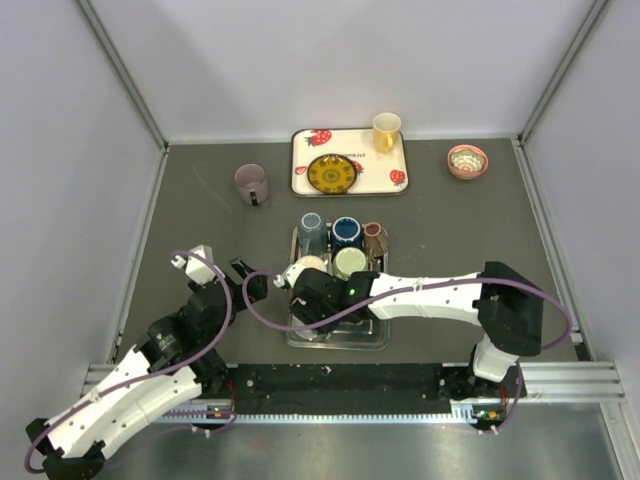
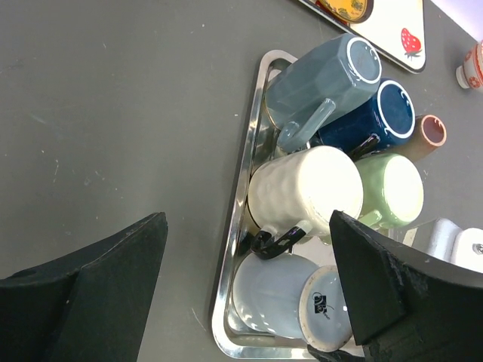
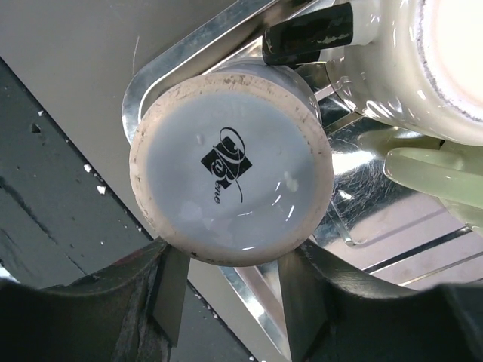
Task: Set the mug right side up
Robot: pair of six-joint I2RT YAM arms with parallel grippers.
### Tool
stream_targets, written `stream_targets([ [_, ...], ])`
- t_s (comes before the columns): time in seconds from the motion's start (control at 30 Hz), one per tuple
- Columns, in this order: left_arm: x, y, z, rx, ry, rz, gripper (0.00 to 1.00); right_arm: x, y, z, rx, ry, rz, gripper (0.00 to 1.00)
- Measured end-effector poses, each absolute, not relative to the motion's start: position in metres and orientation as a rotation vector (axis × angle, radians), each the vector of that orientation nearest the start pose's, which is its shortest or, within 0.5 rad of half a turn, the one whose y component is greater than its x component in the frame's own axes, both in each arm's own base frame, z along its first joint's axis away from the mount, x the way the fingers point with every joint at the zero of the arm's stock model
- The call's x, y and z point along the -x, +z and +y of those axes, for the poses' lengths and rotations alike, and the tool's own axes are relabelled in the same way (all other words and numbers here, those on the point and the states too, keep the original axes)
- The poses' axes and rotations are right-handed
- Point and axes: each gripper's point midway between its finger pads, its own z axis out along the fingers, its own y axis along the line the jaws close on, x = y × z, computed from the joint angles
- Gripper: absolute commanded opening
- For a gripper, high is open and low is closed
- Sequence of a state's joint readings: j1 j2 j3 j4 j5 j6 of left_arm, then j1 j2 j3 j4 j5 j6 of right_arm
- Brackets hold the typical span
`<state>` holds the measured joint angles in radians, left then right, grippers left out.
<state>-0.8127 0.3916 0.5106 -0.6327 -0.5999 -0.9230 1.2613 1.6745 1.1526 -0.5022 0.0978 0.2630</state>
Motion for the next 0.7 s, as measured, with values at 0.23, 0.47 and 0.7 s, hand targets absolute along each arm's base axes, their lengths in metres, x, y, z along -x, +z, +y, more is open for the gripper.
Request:
stream_targets([
  [0.23,-0.1933,0.1613,-0.1002,0.475,-0.492,1.968,0.93,-0.1248,0.0685,0.3655,1.227,0.401,2.354,0.4],
  [0.47,-0.1929,0.1613,-0.1001,0.48,-0.496,1.967,0.92,-0.1249,0.062,0.3622,1.215,0.372,2.38,0.08],
  [0.7,-0.1921,0.161,-0.1002,0.485,-0.505,1.965,0.91,-0.1307,0.0627,0.3613,1.157,0.335,2.385,0.0],
])
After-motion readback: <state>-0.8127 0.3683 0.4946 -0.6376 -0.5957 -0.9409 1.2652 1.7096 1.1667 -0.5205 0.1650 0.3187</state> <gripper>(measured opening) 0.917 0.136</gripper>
